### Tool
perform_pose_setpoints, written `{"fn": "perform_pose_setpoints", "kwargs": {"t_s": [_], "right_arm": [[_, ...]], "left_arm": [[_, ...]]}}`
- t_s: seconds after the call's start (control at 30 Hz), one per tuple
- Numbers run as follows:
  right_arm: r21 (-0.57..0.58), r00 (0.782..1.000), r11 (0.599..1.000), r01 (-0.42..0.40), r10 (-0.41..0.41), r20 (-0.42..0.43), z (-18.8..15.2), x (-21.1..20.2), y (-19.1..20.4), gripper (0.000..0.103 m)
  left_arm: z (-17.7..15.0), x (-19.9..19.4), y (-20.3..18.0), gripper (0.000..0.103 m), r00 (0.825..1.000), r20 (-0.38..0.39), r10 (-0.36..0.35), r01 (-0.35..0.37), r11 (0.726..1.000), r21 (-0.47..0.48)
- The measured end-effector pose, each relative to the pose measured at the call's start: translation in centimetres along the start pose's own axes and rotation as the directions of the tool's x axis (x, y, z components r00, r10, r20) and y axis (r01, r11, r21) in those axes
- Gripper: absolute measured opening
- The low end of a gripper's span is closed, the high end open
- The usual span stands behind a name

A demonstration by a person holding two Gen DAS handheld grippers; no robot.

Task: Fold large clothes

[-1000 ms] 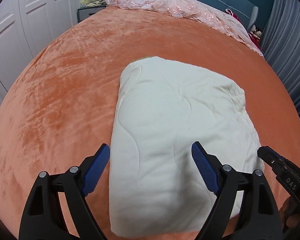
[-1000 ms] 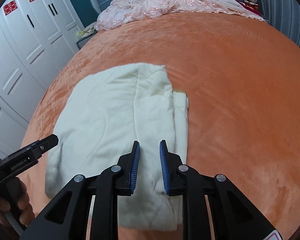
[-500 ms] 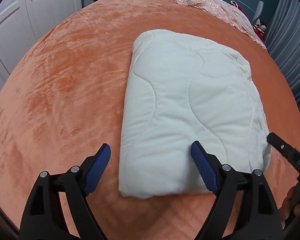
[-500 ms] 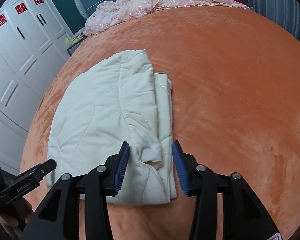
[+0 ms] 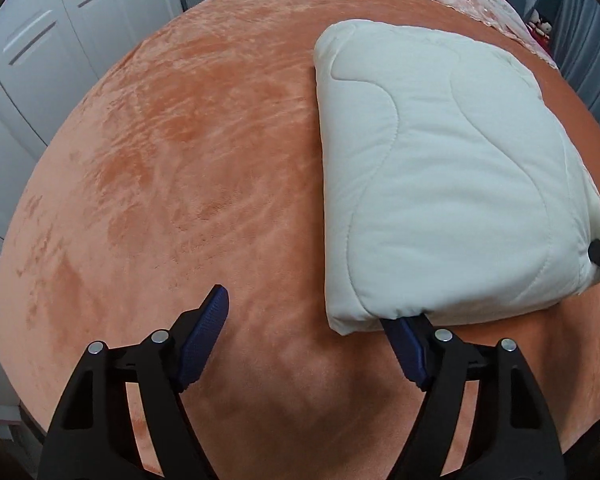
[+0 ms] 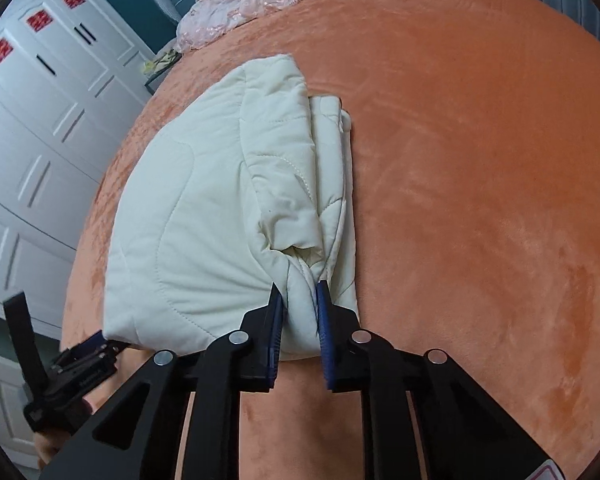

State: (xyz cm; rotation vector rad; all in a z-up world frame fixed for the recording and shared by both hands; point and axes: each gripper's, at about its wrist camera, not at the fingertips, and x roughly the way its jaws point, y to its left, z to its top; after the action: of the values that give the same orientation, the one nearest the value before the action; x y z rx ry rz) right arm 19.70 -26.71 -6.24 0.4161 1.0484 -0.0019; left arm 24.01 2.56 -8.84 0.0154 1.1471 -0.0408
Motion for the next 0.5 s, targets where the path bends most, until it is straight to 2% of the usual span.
{"fn": "perform_pose_setpoints", "kwargs": {"t_s": [0.17,0.37,0.5], "right_arm": [[-0.1,0.989,0.984,0.148,-0.15,-0.01,-1.4,2.8,1.3,0.012],[-0.128,0.982,0.975,0.179,-0.186,-0.039,-1.5,5.3,1.1,0.016],[-0.149,0.981,0.972,0.182,-0.19,-0.044,-1.4,5.5,1.3,0.019]], "left_arm": [[-0.3,1.8,-0.4,0.075,1.0,-0.022,0.023,-0.022,1.0,0.006],[-0.5,2.9,-0.5,0.081,0.998,-0.018,0.054,-0.054,0.998,0.011],[-0.6,2.3,-1.1,0.081,0.997,-0.017,0.077,-0.077,0.997,0.016]]}}
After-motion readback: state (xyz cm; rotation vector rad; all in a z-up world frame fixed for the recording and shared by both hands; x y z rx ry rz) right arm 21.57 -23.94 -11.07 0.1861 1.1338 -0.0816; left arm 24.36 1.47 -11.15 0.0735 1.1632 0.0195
